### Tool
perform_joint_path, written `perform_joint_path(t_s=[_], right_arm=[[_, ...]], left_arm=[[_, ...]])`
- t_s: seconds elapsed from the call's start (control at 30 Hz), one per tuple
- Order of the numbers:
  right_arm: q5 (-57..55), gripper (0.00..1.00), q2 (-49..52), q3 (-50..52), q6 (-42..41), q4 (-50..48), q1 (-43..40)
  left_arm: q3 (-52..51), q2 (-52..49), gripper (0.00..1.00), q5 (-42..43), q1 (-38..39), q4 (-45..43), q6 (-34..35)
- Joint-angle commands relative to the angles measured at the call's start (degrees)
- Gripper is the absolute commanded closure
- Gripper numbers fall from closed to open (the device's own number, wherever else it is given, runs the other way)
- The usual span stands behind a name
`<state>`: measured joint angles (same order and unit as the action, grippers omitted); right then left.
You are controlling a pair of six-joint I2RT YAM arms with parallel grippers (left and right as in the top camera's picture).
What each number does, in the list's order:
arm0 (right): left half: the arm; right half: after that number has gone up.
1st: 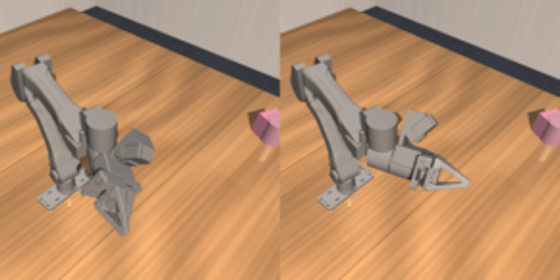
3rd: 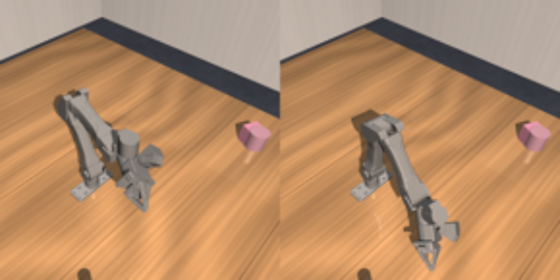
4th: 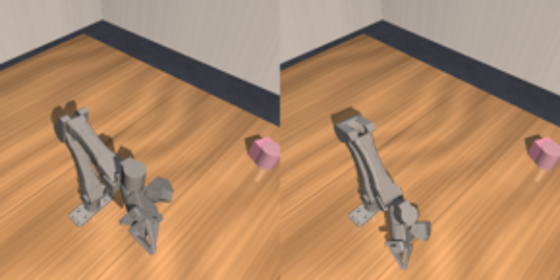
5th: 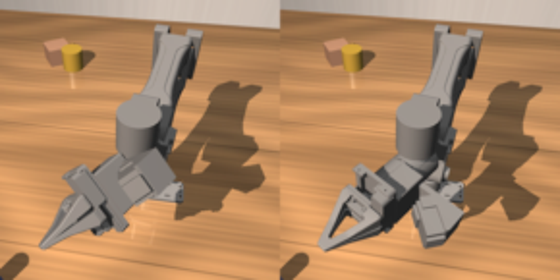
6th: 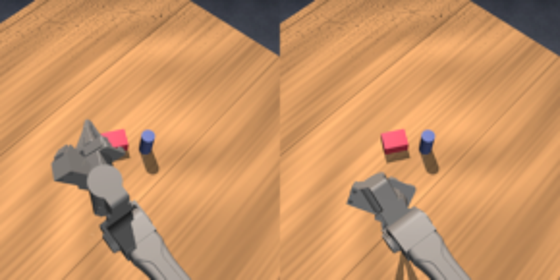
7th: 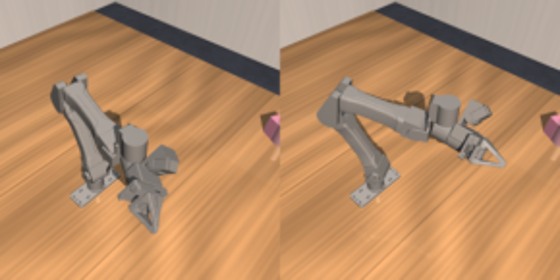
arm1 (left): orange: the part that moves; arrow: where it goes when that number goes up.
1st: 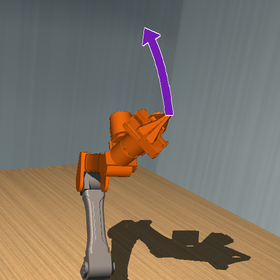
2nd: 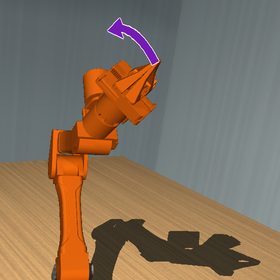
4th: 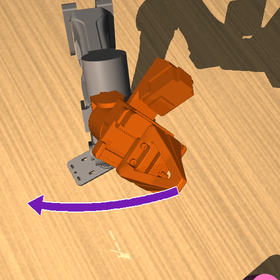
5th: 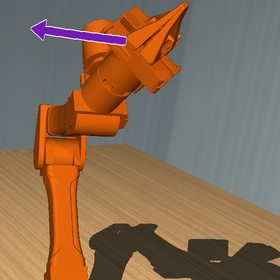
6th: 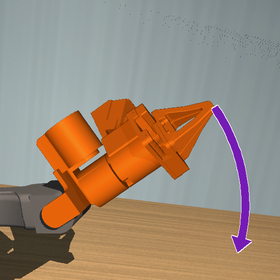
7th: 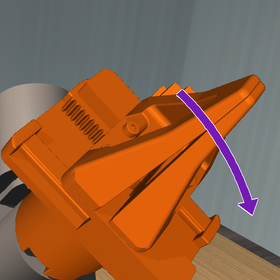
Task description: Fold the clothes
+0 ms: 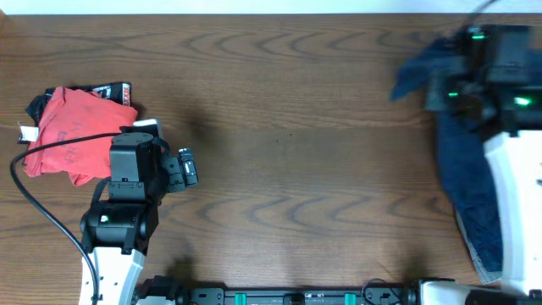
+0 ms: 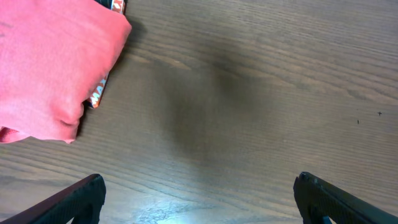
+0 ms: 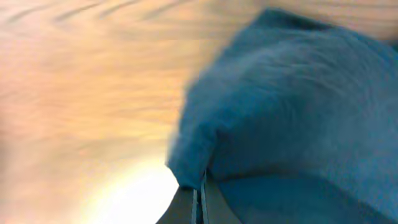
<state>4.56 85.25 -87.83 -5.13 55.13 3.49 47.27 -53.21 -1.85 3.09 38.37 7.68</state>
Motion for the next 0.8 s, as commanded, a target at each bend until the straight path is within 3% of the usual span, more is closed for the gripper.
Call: perform_joint_path(t_s=[0.0,0.27,0.3,0.33,0.4,0.5,0.57,0.67,0.77], right_arm=[[9.42,0.99,2.95,1.70,-2.19,-3.85,6.78],[9.29,0.92,11.89,2.19,-6.69,-27.23,18.99],[9.25,0.88,13.00,2.19,-7.32,-29.94,19.74],[9.20,0.73,14.32,2.19,-7.74,-32.98,20.57],[8.94,0.55,15.63,2.19,-7.69,-35.17,21.31],[3.69,0.33,15.98,2.19,-7.69,-31.52,20.96],[-4.37,0.25,15.28,2.16,-7.72,-25.57,19.65],[-15.82,0.03,13.35,2.14,-10.10,-15.67,16.57],[-21.59,0.01,10.45,2.14,-13.33,-5.81,11.17]], left_arm=[[1.14,0.00,0.02,-0.09,-0.24,-0.28,0.50],[1.07,0.00,0.02,-0.09,-0.24,-1.79,0.52],[1.07,-0.02,0.02,-0.09,-0.24,-1.95,0.52],[1.07,-0.02,0.02,-0.09,-0.24,-2.19,0.52],[1.07,0.00,0.02,-0.09,-0.24,-2.45,0.52],[1.07,0.00,0.02,-0.09,-0.24,-2.47,0.52],[1.07,0.00,0.02,-0.04,-0.24,-2.45,0.55],[1.07,0.00,0.02,3.54,-0.24,-2.75,0.55],[0.87,-0.52,0.02,13.99,-0.22,-5.29,1.36]])
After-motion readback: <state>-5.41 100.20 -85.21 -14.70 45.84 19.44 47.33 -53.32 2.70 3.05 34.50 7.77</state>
